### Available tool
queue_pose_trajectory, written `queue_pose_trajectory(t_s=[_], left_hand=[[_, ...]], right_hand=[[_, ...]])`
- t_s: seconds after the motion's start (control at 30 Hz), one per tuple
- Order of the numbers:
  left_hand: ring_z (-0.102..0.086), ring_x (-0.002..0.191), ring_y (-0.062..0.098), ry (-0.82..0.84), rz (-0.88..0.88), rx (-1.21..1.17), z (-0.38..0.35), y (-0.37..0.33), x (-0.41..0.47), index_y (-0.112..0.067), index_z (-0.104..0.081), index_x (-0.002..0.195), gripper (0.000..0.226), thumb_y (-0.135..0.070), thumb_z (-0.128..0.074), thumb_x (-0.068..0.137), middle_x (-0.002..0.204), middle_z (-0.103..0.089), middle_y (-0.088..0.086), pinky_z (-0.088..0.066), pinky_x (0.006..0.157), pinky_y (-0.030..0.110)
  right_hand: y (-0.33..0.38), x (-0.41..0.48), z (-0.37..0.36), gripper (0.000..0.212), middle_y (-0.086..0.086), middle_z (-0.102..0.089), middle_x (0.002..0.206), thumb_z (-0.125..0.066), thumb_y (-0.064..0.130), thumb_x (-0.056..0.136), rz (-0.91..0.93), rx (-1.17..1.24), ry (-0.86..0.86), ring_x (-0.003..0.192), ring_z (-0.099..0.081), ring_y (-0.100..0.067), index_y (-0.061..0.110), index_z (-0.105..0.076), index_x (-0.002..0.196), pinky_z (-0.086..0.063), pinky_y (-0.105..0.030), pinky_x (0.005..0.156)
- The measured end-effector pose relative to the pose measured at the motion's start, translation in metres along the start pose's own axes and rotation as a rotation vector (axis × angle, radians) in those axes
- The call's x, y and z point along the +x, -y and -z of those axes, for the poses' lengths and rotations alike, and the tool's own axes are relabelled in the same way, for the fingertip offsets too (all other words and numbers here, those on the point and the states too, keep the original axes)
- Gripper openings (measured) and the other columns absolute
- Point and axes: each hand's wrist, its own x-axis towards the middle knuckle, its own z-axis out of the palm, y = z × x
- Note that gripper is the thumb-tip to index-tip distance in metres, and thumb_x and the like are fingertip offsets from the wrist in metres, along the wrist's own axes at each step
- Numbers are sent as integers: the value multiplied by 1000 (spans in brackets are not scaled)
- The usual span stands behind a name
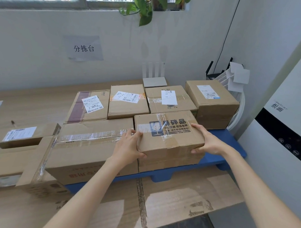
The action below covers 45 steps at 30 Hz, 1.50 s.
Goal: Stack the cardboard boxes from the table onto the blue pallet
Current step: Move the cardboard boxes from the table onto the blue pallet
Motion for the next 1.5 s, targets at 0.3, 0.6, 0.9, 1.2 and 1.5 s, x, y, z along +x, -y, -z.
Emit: queue_pose_trajectory(t_s=[0.3, 0.6, 0.9, 1.2, 1.5], left_hand=[[-29, 135, 22, 17, -8, -17, 3, -1, -2, -23, -35, 142, 88, -48, -78, 70, 149, -27, 0, -38, 101, 41], [-29, 134, 22, 24, -22, -21, 2, 0, -3, -22, -34, 144, 88, -48, -77, 71, 148, -28, 1, -36, 104, 40], [-38, 135, 17, -39, 12, -207, 36, 17, -5, -25, -34, 147, 71, -56, -56, 87, 149, -40, -1, -38, 108, 42], [-58, 114, 10, -329, 120, -272, 122, 107, -44, -23, -52, 134, 48, -41, -60, 91, 131, -59, -6, -49, 93, 41], [-58, 114, 17, -335, 325, -297, 156, 254, -115, -16, -54, 131, 44, -35, -61, 91, 130, -60, 1, -48, 95, 41]], right_hand=[[13, -2, 2, 110, 3, -26, 153, -89, 25, 65, -16, -94, -25, 128, -36, -17, 35, -20, 150, -40, -38, 102], [21, -6, 0, 109, 2, -23, 154, -88, 21, 67, -14, -120, -16, 129, -32, -15, 31, -18, 150, -35, -38, 107], [72, -6, 12, 102, 2, -25, 157, -83, 46, 68, 3, -260, -111, 143, -26, -19, 31, -25, 150, -27, -42, 116], [198, 13, -40, 78, 2, -30, 155, -70, 41, 84, 227, -374, -177, 141, -30, -19, 27, -29, 149, -28, -37, 111], [320, 43, -178, 69, 5, -30, 155, -67, 41, 87, 408, -343, -83, 141, -31, -17, 31, -33, 146, -29, -33, 108]])
